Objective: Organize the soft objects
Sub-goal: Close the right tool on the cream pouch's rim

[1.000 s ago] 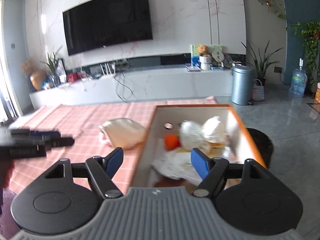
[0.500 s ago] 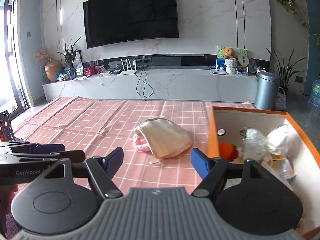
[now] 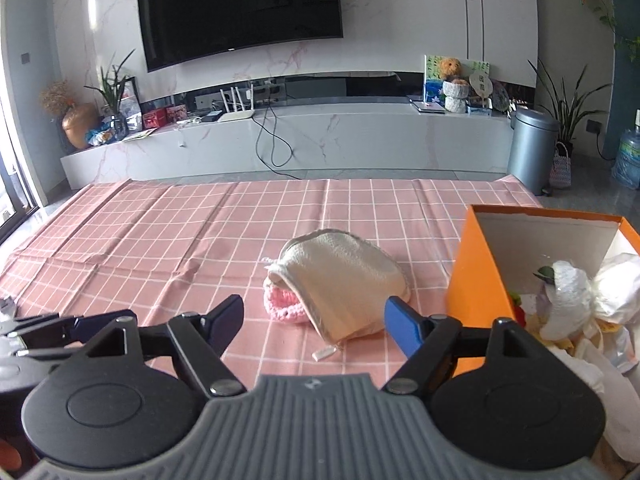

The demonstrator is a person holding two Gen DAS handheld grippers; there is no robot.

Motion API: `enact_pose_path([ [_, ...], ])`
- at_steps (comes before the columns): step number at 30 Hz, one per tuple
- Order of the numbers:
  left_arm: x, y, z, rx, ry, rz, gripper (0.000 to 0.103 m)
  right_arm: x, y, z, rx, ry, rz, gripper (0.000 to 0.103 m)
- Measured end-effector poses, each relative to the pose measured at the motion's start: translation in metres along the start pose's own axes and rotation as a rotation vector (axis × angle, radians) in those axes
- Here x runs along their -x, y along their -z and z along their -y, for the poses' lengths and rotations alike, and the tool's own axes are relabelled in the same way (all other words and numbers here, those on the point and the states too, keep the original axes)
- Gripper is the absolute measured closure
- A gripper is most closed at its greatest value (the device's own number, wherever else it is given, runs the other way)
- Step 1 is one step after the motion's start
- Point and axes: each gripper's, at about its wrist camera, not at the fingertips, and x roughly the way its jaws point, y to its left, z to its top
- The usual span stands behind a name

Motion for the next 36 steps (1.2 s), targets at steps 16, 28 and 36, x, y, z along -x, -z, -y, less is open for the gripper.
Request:
enact_pose_path([
  [16, -0.079, -0.024, -0.011, -0.036, 0.047, -0.111, 0.036, -0.114, -0.038, 0.008, -0.201, 0.110, -0.118, 0.007],
  [28, -0.097, -0.023, -0.011, -0.042, 0.085, -0.144, 0.037, -0.150, -0.025, 0.022, -0.297, 0.030, -0.248, 0.064],
  [36, -0.077, -0.013, -0.022, -0.019, 0.037, -0.157, 0.037, -0.138, -0.017, 0.010, -0.249, -0.069, -0.282, 0.082],
])
